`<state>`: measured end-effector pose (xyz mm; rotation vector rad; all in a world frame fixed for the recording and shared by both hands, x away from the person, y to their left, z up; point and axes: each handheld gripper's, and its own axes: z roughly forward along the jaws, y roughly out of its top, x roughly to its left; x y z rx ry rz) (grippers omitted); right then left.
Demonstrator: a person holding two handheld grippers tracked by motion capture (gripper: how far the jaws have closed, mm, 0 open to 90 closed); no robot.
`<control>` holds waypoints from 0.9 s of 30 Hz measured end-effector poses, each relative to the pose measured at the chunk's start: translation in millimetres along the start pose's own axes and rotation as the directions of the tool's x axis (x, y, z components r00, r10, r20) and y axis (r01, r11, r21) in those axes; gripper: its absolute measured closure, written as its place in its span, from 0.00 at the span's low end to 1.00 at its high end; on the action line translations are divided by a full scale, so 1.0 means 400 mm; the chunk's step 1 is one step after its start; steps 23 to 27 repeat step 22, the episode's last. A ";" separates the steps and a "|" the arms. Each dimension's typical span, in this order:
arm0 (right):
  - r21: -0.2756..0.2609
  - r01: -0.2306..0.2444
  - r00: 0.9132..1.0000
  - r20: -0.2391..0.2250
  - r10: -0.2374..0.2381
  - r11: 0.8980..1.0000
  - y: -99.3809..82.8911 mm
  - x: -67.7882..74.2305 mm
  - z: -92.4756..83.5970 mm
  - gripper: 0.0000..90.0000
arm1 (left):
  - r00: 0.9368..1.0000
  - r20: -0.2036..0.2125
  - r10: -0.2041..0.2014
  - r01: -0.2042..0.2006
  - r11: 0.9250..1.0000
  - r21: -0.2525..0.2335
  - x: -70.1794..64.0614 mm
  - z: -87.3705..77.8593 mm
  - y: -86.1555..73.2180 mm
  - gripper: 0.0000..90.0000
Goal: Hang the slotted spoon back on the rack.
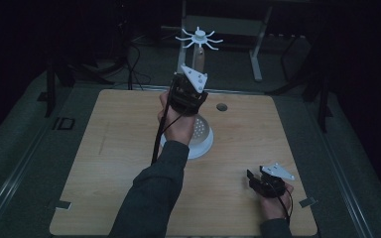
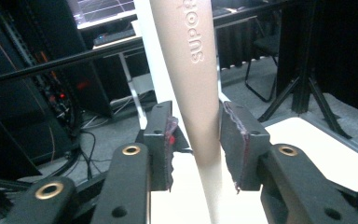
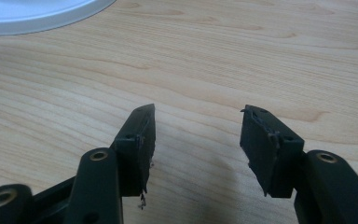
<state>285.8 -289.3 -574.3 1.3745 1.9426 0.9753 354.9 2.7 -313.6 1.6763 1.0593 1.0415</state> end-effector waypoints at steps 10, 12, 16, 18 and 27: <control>0.001 0.001 1.000 0.003 -0.001 1.000 0.000 0.000 0.001 0.49 | 0.998 0.060 0.013 -0.013 1.000 0.011 -0.006 -0.014 -0.008 0.63; 0.001 0.000 1.000 0.003 0.000 1.000 0.000 0.000 0.001 0.49 | 0.997 0.080 0.011 -0.012 1.000 0.017 -0.006 -0.018 -0.012 0.63; 0.001 -0.002 1.000 0.005 0.002 1.000 0.000 0.000 0.000 0.49 | 0.995 0.099 0.012 -0.015 1.000 0.028 -0.008 -0.026 -0.026 0.63; 0.002 -0.002 1.000 0.005 0.002 1.000 0.000 -0.001 0.000 0.49 | 0.994 0.109 0.009 -0.013 0.999 0.038 -0.008 -0.027 -0.035 0.62; 0.007 -0.008 1.000 0.011 0.008 1.000 0.000 -0.003 0.001 0.48 | 0.992 0.127 0.005 -0.012 0.998 0.055 -0.007 -0.030 -0.057 0.61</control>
